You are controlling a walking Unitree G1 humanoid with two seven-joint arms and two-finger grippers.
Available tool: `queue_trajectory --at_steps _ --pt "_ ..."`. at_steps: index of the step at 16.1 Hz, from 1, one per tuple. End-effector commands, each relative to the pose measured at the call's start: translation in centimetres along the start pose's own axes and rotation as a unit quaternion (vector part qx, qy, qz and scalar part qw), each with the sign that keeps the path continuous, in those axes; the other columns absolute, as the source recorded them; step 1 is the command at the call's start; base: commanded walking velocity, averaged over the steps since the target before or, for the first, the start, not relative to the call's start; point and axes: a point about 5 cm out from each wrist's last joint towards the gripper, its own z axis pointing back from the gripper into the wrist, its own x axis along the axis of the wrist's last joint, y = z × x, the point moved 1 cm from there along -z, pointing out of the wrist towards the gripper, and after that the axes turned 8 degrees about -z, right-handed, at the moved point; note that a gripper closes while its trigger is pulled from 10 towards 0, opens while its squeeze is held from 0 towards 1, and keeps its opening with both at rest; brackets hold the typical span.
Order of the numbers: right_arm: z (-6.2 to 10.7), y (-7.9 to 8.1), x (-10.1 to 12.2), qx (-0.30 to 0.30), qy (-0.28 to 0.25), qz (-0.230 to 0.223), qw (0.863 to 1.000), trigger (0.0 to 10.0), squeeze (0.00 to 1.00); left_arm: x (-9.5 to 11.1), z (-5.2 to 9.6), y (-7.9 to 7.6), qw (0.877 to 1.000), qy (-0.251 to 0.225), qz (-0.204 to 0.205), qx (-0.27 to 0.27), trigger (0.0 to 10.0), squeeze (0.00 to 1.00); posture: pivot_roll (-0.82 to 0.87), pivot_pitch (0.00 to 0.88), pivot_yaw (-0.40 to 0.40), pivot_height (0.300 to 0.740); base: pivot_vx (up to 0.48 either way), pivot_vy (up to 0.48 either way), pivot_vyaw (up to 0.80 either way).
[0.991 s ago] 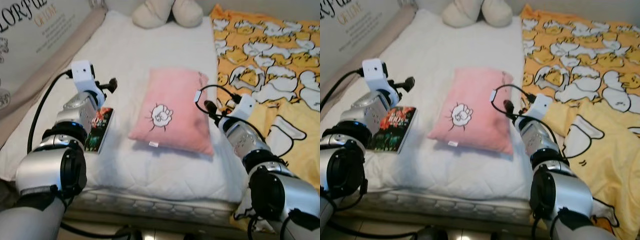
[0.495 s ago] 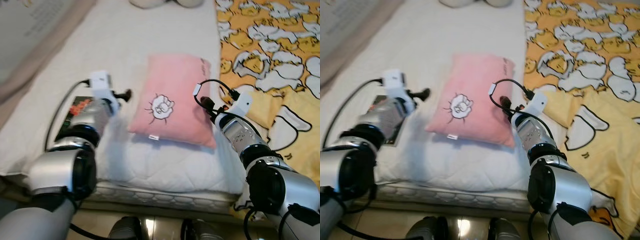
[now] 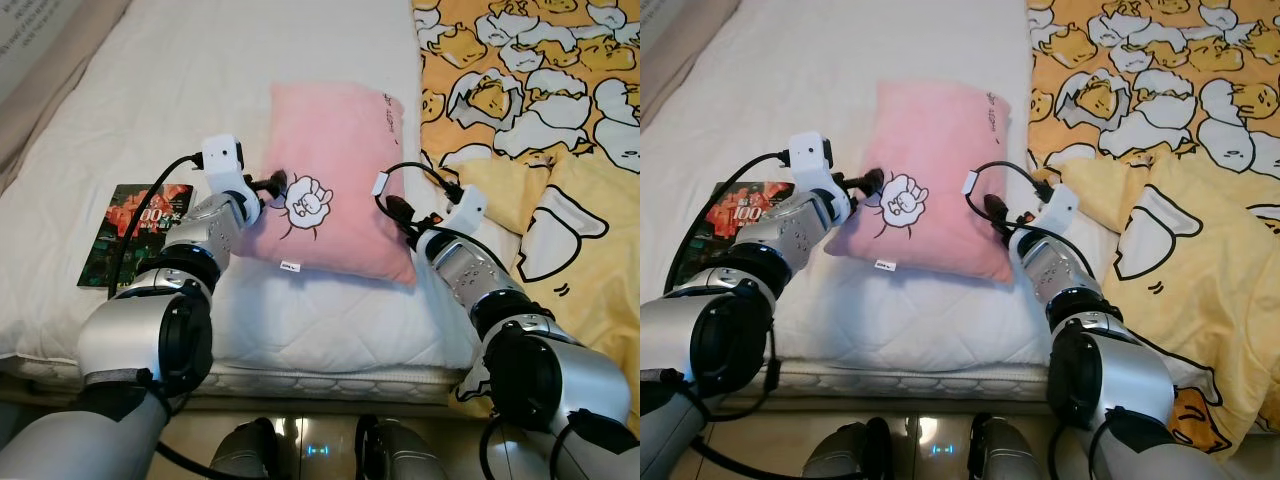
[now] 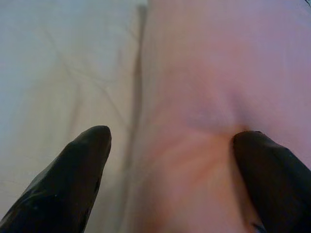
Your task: Clean up the room
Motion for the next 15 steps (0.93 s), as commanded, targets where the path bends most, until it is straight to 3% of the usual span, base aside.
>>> queue_trajectory --at_steps 1,4,6,7,10,13,14,15 --pt "-0.2 0.6 -0.4 0.013 0.009 -0.010 1.000 10.0 0.00 0.0 -0.1 -0.6 1.000 0.007 0.011 -0.004 10.0 0.00 -0.21 0.263 0.013 0.736 0.000 0.000 0.00" --pt "-0.4 1.8 -2.0 0.045 0.044 -0.028 0.998 10.0 0.00 -2.7 -0.1 -2.1 0.997 0.049 0.042 -0.031 10.0 0.00 -0.22 0.253 0.006 0.736 0.000 0.000 0.00" --pt "-0.4 1.6 -2.5 0.035 0.056 -0.012 0.998 10.0 0.00 -3.3 -0.1 -2.9 0.996 0.060 0.040 -0.047 10.0 0.00 -0.21 0.249 0.001 0.736 0.000 0.000 0.00" --pt "-0.3 0.8 -2.8 0.004 0.060 0.017 0.998 0.0 0.00 -3.3 -0.2 -3.2 0.997 0.056 0.026 -0.054 0.0 0.00 -0.21 0.246 0.000 0.736 0.000 0.000 0.00" --pt "-0.3 0.7 -2.8 -0.001 0.060 0.012 0.998 0.0 0.00 -3.4 -0.2 -2.9 0.997 0.058 -0.010 -0.044 0.0 0.00 -0.20 0.237 -0.002 0.736 0.000 0.000 0.00" --pt "-0.3 0.9 -2.9 0.000 0.055 0.007 0.998 0.0 0.00 -3.2 -0.1 -2.7 0.997 0.058 0.008 -0.049 0.0 0.00 -0.17 0.227 -0.002 0.736 0.000 0.000 0.00" --pt "-0.4 1.0 -2.7 0.005 0.051 0.010 0.999 0.0 0.00 -3.5 -0.1 -2.7 0.995 0.071 0.057 -0.049 0.0 0.00 -0.16 0.221 -0.002 0.736 0.000 0.000 0.00" --pt "-0.4 1.1 -2.6 0.009 0.050 0.019 0.999 0.0 0.00 -3.6 -0.1 -2.7 0.995 0.069 0.054 -0.053 0.0 0.00 -0.16 0.221 -0.007 0.736 0.000 0.000 0.00"
